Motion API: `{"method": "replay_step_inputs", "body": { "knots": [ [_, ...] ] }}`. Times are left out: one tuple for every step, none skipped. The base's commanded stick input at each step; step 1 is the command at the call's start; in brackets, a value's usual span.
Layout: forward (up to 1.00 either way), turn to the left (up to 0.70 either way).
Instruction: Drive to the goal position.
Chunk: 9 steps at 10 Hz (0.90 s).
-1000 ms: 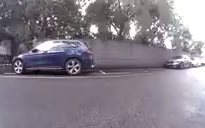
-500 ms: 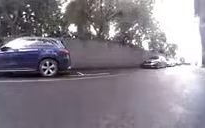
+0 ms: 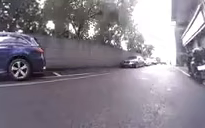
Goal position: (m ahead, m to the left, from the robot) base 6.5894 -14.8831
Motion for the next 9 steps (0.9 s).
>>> {"method": "replay_step_inputs", "body": {
  "knots": [
    [0.45, -0.26],
    [0.45, -0.26],
    [0.45, -0.27],
    [0.45, -0.26],
    [0.45, -0.27],
    [0.45, -0.25],
    [0.45, -0.24],
    [0.45, -0.23],
    [0.45, -0.21]
  ]
}}
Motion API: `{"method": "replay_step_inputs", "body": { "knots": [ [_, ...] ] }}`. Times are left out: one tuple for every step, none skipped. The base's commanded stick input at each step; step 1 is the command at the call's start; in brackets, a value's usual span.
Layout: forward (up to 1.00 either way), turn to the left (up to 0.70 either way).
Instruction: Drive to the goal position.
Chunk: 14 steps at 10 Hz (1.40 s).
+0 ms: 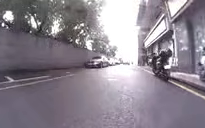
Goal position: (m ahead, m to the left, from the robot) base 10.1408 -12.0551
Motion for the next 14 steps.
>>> {"method": "replay_step_inputs", "body": {
  "knots": [
    [0.45, -0.17],
    [0.45, -0.11],
    [0.45, 0.0],
    [0.45, -0.01],
    [0.45, -0.15],
    [0.45, -0.26],
    [0.45, -0.26],
    [0.45, -0.26],
    [0.45, -0.1],
    [0.45, 0.0],
    [0.45, 0.0],
    [0.45, -0.01],
    [0.45, -0.03],
    [0.45, -0.15]
  ]
}}
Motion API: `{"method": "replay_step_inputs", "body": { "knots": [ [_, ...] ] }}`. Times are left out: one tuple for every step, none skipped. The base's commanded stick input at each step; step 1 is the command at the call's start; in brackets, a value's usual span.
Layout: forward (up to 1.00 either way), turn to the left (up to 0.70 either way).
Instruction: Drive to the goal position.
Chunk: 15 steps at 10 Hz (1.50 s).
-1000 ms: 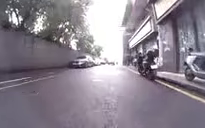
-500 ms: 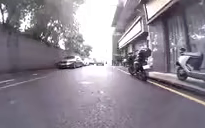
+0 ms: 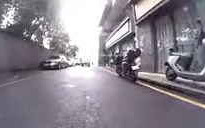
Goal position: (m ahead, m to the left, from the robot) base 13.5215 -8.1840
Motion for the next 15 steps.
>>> {"method": "replay_step_inputs", "body": {
  "knots": [
    [0.45, -0.26],
    [0.45, -0.26],
    [0.45, -0.26],
    [0.45, -0.26],
    [0.45, -0.25],
    [0.45, -0.24],
    [0.45, -0.23],
    [0.45, -0.22],
    [0.45, 0.0],
    [0.45, 0.0],
    [0.45, 0.0],
    [0.45, 0.01],
    [0.45, 0.08],
    [0.45, 0.22],
    [0.45, 0.27]
  ]
}}
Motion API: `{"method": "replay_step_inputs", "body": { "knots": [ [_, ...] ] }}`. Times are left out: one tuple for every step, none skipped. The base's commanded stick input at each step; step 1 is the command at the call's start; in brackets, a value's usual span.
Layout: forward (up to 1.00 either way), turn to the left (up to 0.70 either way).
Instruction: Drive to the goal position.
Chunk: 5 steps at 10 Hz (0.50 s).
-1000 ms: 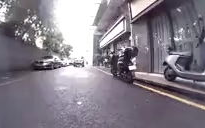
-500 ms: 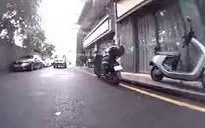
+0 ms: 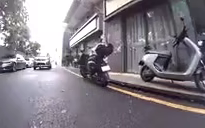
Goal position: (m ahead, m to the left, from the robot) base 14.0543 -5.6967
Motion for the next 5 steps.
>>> {"method": "replay_step_inputs", "body": {
  "knots": [
    [0.45, 0.27],
    [0.45, 0.27],
    [0.45, 0.27],
    [0.45, 0.27],
    [0.45, 0.27]
  ]
}}
